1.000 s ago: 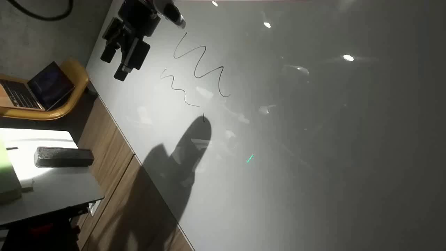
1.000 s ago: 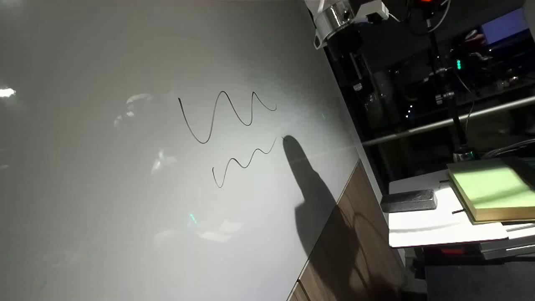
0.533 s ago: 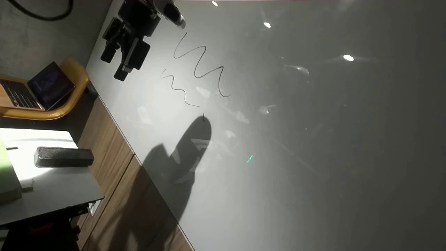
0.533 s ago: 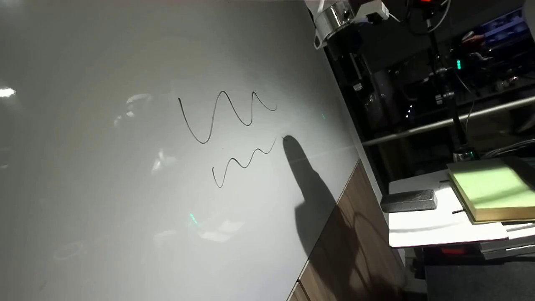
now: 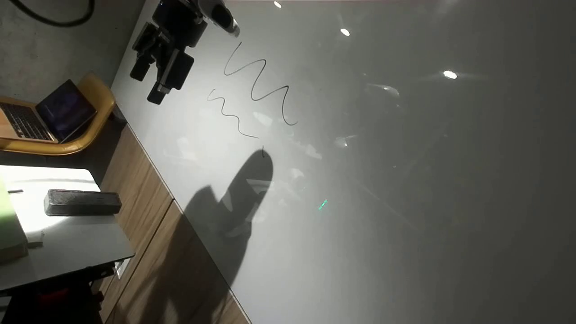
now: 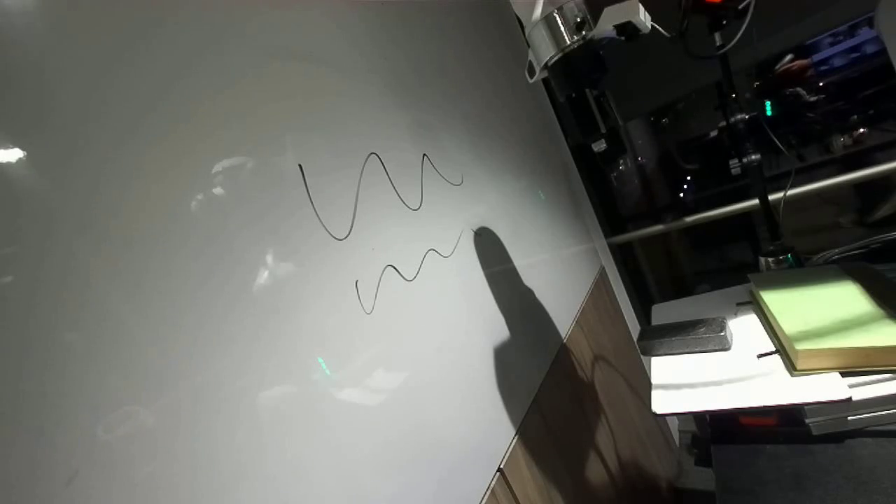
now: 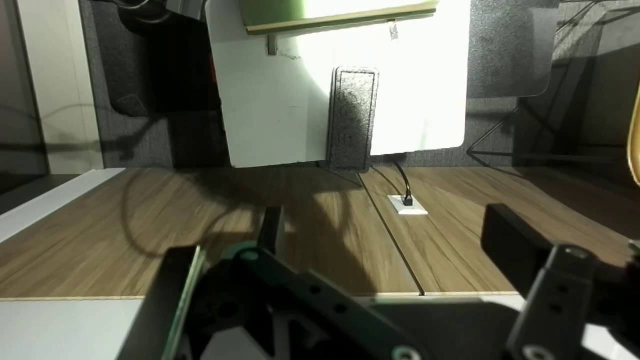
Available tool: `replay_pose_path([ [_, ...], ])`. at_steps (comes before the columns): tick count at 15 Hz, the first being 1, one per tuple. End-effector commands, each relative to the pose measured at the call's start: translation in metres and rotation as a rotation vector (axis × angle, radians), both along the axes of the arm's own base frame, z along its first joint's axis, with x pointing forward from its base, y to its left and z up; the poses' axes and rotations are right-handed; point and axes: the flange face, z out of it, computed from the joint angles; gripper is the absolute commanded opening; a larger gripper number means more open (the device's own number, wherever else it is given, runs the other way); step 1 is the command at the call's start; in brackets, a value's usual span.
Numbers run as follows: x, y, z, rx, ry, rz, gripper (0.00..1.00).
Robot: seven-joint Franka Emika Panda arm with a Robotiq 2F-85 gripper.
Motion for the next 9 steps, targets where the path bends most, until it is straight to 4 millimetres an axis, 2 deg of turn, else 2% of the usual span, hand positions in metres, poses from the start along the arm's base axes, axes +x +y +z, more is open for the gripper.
replay_pose_path([
  [1, 0.0, 0.0, 0.001, 0.0, 0.001, 0.0, 1.0],
  [5, 0.0, 0.005, -0.002, 0.003, -0.021, 0.037, 1.0],
  [9, 0.005, 0.021, -0.015, -0.009, -0.082, 0.12, 1.0],
])
